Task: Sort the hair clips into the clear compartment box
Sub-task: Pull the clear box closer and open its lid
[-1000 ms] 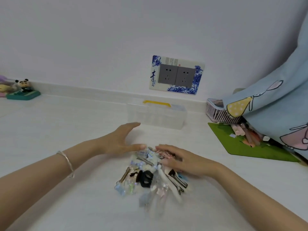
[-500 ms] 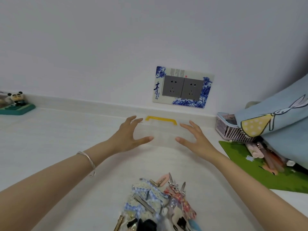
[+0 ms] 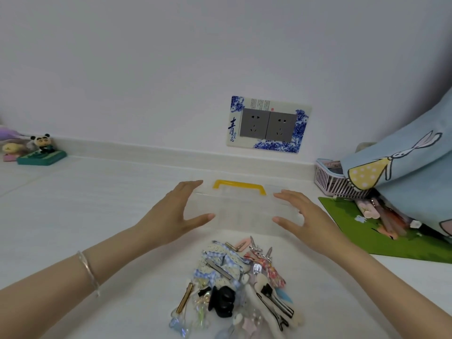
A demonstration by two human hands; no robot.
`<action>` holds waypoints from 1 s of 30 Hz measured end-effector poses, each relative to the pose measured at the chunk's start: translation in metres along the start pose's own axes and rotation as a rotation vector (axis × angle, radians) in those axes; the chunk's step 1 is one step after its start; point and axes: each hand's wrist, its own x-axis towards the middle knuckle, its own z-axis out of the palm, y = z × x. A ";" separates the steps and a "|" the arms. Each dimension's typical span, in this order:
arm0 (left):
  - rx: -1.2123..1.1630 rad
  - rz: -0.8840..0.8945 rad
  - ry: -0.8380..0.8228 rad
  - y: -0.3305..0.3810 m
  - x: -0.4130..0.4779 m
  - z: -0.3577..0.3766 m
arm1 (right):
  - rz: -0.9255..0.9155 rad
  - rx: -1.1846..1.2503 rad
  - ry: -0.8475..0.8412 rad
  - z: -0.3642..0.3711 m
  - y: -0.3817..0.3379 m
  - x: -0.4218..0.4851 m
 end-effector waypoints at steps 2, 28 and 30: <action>0.044 0.011 0.055 -0.002 -0.005 -0.007 | -0.008 -0.002 0.029 -0.008 -0.002 -0.002; -0.368 -0.126 0.211 -0.011 0.113 0.004 | -0.029 -0.072 -0.152 0.005 0.001 0.040; -0.335 -0.195 0.100 -0.014 0.114 0.010 | 0.044 0.028 -0.229 0.006 0.003 0.044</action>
